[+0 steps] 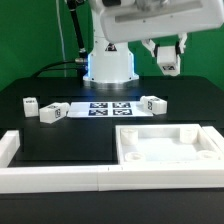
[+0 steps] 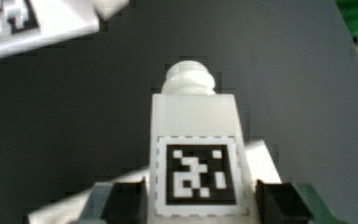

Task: Assemble square table

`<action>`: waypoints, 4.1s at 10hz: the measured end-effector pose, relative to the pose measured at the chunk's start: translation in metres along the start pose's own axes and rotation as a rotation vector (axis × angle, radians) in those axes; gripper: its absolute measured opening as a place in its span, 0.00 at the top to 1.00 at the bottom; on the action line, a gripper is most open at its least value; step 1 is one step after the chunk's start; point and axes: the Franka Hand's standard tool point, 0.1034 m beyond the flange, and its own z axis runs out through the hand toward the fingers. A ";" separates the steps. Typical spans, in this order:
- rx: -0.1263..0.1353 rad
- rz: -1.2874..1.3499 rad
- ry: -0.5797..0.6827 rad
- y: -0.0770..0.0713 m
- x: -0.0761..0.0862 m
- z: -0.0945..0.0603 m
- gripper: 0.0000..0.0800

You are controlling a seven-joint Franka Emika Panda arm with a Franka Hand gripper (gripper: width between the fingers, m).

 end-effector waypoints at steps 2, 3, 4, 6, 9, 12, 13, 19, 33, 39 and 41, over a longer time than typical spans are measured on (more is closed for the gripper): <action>0.022 0.021 0.099 -0.007 0.007 0.002 0.64; 0.021 0.017 0.163 -0.007 0.005 0.002 0.64; 0.026 0.009 0.254 -0.009 0.008 0.001 0.64; -0.035 -0.065 0.376 -0.009 0.028 -0.004 0.64; -0.078 -0.237 0.603 -0.047 0.062 -0.033 0.64; -0.005 -0.255 0.768 -0.053 0.057 -0.027 0.64; 0.024 -0.272 0.828 -0.057 0.053 -0.023 0.64; -0.079 -0.474 0.844 -0.066 0.083 0.001 0.64; -0.135 -0.530 0.840 -0.055 0.119 0.035 0.64; -0.129 -0.531 0.843 -0.062 0.120 0.037 0.64; -0.132 -0.530 0.835 -0.060 0.123 0.043 0.64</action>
Offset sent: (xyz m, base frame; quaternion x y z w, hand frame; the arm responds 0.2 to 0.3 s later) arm 0.0000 0.0000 0.0000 0.0000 0.1938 0.0000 0.9810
